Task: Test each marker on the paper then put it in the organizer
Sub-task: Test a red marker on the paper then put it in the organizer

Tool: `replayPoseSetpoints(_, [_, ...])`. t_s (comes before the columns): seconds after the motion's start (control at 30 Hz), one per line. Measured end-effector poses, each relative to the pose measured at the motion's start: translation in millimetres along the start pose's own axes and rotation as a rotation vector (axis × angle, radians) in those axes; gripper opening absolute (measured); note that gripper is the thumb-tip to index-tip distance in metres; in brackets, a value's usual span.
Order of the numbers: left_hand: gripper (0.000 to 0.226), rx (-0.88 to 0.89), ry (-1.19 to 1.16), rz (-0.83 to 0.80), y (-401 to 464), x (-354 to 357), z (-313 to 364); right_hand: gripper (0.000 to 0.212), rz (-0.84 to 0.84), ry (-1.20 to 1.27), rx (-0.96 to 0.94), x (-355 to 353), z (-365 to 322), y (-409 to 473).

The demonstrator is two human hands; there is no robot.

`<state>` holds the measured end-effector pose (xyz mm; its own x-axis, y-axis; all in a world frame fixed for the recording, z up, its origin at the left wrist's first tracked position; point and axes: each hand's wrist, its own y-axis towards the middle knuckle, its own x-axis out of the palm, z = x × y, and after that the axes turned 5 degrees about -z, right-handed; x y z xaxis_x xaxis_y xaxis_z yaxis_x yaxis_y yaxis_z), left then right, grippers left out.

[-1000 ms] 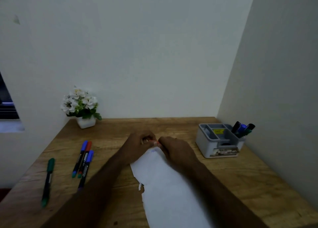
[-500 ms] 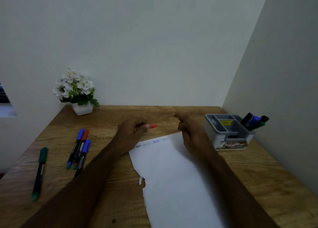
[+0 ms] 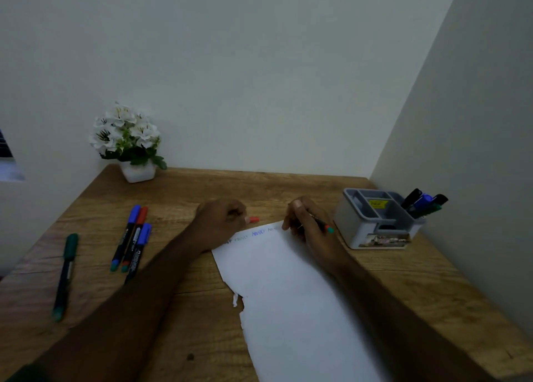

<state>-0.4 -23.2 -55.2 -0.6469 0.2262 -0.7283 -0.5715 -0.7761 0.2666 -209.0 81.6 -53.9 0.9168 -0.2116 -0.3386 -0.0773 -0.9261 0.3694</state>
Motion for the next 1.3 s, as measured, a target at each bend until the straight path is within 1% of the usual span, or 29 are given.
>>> replayPoseSetpoints(0.1, [0.019, 0.012, 0.073, -0.081, -1.1, 3.0, -1.7, 0.030, -0.075, -0.020, 0.060, 0.7, -3.7, 0.3])
replayPoseSetpoints(0.17, [0.024, 0.003, 0.102, -0.106, -1.7, 2.4, -2.8, 0.020, -0.086, -0.002, 0.062, -0.2, -5.8, 0.4])
replayPoseSetpoints(0.23, [0.033, -0.014, 0.121, -0.118, -1.0, 1.6, -3.4, 0.011, -0.059, -0.018, 0.096, -3.0, -10.1, 4.3])
replayPoseSetpoints(0.3, [0.037, -0.018, 0.130, -0.125, 0.6, 2.4, -4.0, 0.005, -0.009, -0.089, 0.140, -8.3, -13.1, 13.0])
replayPoseSetpoints(0.4, [0.037, -0.018, 0.129, -0.120, 1.4, 4.0, -5.1, 0.014, -0.013, -0.147, 0.134, -11.3, -15.4, 24.7])
replayPoseSetpoints(0.53, [0.044, -0.006, 0.167, -0.126, 1.8, 4.8, -6.2, 0.014, 0.000, -0.130, 0.131, -4.1, -7.6, 19.3])
replayPoseSetpoints(0.67, [0.048, -0.005, 0.157, -0.106, 4.1, 5.2, -8.6, 0.030, -0.018, -0.104, 0.088, -2.2, -5.3, 18.7])
replayPoseSetpoints(0.8, [0.048, -0.006, 0.160, -0.101, 6.1, 7.9, -11.9, 0.024, -0.009, -0.081, 0.105, 0.6, -4.5, 19.8])
replayPoseSetpoints(0.9, [0.048, -0.012, 0.155, -0.101, 7.0, 8.6, -12.8, 0.024, 0.003, -0.076, 0.110, 0.2, -2.1, 21.3])
replayPoseSetpoints(1.07, [0.051, -0.023, 0.146, -0.120, 8.6, 8.9, -13.9, 0.039, -0.011, -0.072, 0.117, 1.4, 0.1, 23.3])
replayPoseSetpoints(1.3, [0.052, -0.045, 0.148, -0.138, 8.3, 8.4, -13.2, 0.046, -0.022, -0.082, 0.085, 0.9, -0.6, 23.0])
